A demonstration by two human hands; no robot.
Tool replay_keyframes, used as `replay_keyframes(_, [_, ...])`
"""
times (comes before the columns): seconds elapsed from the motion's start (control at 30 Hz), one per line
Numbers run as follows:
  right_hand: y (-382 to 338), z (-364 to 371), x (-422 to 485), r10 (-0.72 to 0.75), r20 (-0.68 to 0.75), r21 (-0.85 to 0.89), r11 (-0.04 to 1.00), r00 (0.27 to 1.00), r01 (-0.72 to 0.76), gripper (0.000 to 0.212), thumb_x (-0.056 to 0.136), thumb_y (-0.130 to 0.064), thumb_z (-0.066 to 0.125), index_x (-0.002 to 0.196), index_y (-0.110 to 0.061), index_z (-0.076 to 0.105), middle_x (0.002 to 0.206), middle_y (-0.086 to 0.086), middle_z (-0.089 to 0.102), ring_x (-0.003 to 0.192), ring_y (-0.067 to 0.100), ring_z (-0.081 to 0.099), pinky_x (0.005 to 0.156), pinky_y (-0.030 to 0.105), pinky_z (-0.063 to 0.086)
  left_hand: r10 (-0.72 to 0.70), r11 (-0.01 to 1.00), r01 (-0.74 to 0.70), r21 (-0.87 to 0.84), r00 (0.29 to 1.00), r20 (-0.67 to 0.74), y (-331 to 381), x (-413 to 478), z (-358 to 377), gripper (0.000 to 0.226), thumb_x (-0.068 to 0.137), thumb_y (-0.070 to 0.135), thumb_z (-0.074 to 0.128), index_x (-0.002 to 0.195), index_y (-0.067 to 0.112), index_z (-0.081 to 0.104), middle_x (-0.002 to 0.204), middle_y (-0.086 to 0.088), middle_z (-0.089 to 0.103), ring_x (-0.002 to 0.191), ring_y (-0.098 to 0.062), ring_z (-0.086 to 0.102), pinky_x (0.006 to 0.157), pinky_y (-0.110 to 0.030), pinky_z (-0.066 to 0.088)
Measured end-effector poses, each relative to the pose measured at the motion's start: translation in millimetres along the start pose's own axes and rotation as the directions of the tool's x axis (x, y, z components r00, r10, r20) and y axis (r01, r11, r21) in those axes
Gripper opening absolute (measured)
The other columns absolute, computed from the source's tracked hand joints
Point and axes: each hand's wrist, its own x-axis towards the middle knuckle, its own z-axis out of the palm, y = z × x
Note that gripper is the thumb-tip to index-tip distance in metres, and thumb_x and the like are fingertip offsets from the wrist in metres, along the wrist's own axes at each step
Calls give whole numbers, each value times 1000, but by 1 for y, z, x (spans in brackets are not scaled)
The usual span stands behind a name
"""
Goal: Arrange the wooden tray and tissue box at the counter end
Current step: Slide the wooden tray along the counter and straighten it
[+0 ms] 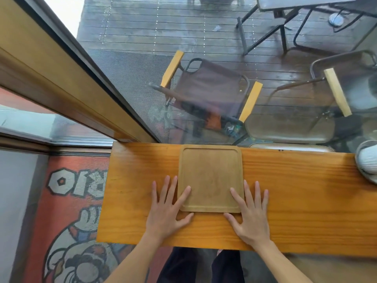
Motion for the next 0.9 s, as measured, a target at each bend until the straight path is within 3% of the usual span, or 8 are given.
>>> replay_keyframes(0.2, [-3, 1, 0, -16, 4, -2, 1000, 1000, 16, 79, 88, -70, 42, 155, -32, 28, 168, 15, 15, 154, 46, 7, 119, 70, 2, 20, 1000, -20, 11, 1000, -24, -2, -2, 2, 88, 84, 75, 48, 159, 35, 24, 165, -21, 31, 153, -43, 27, 115, -74, 25])
replay_keyframes(0.6, [-4, -1, 0, -14, 37, -36, 999, 999, 15, 80, 86, -68, 47, 153, -30, 29, 163, 18, 22, 153, 48, 10, 117, 74, 6, 5, 1000, -5, 9, 1000, -6, -2, -1, 5, 89, 83, 76, 47, 160, 36, 26, 169, -17, 21, 157, -40, 18, 119, -72, 18])
replay_keyframes(0.9, [-6, -3, 1, 5, 75, -77, 997, 997, 1, 82, 86, -69, 44, 155, -29, 25, 167, 19, 15, 153, 47, 8, 117, 72, 6, 7, 1000, -8, -9, 998, -56, -1, -2, 6, 91, 85, 73, 47, 162, 36, 18, 170, -17, 19, 158, -39, 16, 122, -70, 13])
